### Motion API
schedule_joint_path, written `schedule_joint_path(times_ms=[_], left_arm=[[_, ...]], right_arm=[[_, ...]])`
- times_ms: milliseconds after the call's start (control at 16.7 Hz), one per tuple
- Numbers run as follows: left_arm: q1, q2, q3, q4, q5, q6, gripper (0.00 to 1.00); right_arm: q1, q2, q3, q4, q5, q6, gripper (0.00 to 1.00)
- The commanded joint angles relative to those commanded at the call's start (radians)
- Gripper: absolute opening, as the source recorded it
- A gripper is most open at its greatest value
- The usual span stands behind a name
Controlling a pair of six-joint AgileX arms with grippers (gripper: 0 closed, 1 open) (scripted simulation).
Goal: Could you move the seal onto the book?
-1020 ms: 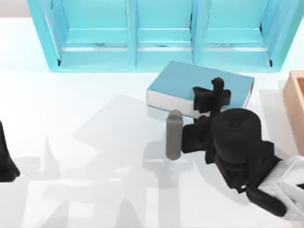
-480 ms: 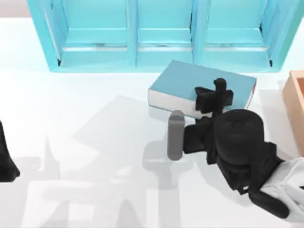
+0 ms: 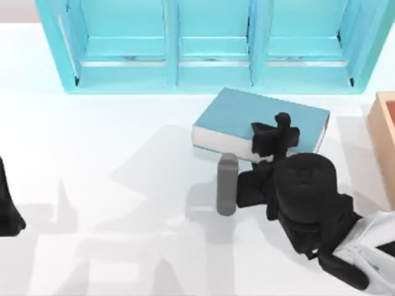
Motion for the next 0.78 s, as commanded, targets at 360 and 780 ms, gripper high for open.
schedule_joint_path(times_ms=[360,780], left_arm=[[0.000,0.000,0.000,0.000,0.000,0.000,1.00],[0.000,0.000,0.000,0.000,0.000,0.000,1.00]], right_arm=[[-0.001,0.049,-0.011,0.061,0.000,0.001,0.00],[-0.001,0.049,-0.011,0.061,0.000,0.001,0.45]])
